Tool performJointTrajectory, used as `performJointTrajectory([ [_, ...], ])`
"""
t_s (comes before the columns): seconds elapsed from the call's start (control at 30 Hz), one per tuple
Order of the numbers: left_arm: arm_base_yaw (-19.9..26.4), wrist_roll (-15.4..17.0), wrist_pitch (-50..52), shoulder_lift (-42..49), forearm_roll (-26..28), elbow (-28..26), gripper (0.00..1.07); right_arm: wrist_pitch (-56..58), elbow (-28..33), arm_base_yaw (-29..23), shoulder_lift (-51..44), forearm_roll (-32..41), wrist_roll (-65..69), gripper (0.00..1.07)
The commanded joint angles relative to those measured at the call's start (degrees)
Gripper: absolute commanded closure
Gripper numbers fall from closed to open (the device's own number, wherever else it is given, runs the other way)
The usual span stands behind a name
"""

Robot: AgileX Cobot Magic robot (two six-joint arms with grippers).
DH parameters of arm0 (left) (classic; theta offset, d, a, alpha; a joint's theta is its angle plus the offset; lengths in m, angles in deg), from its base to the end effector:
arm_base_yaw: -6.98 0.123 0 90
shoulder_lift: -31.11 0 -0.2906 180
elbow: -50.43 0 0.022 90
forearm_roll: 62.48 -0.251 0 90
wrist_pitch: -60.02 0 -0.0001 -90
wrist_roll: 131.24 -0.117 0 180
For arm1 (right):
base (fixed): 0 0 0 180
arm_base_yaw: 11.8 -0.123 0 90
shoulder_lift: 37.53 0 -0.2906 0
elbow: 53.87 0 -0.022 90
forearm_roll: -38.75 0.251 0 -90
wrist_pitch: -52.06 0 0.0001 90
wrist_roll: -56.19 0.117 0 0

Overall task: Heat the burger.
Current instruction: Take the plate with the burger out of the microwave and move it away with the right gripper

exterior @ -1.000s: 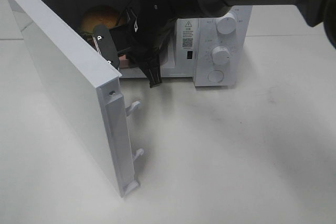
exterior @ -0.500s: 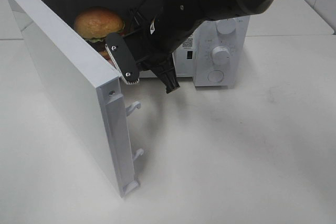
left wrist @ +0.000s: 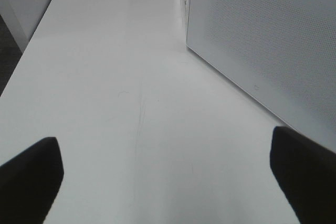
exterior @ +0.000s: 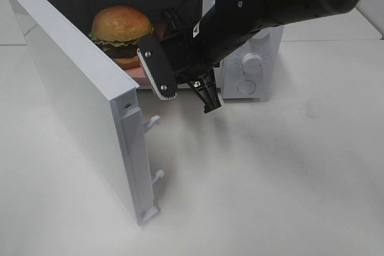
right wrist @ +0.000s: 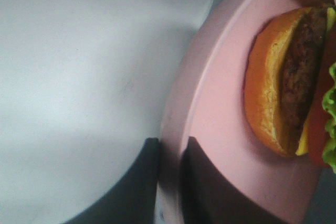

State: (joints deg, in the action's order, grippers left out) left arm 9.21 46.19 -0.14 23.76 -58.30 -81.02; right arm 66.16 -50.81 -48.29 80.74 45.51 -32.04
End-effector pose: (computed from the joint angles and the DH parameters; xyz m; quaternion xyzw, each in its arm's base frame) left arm 0.0125 -0.0069 0.2678 0.0039 0.8478 -0.0143 0.5302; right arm 0.3563 0.2677 0.1840 -0.7963 0.4706 -0.1337 0.3559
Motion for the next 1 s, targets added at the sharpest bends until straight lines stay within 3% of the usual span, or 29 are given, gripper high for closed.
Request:
performJointTrajectory([
  [0.03,0.1,0.2,0.7,1.1,-0.2,0.2,0.07,-4.8,1.1,0.7,-2.9,2.9,-3.2,1.07],
  [0.63,0.1,0.1,0.7,1.1,-0.2,0.2,0.07,-6.9,13.9,1.0,-12.7,14.4,-14.6,1.07],
  [1.0,0.1,0.1,0.7,1.1,-0.2,0.2,0.07,-7.7,20.3,1.0,-19.1,15.3,-14.8,1.07],
])
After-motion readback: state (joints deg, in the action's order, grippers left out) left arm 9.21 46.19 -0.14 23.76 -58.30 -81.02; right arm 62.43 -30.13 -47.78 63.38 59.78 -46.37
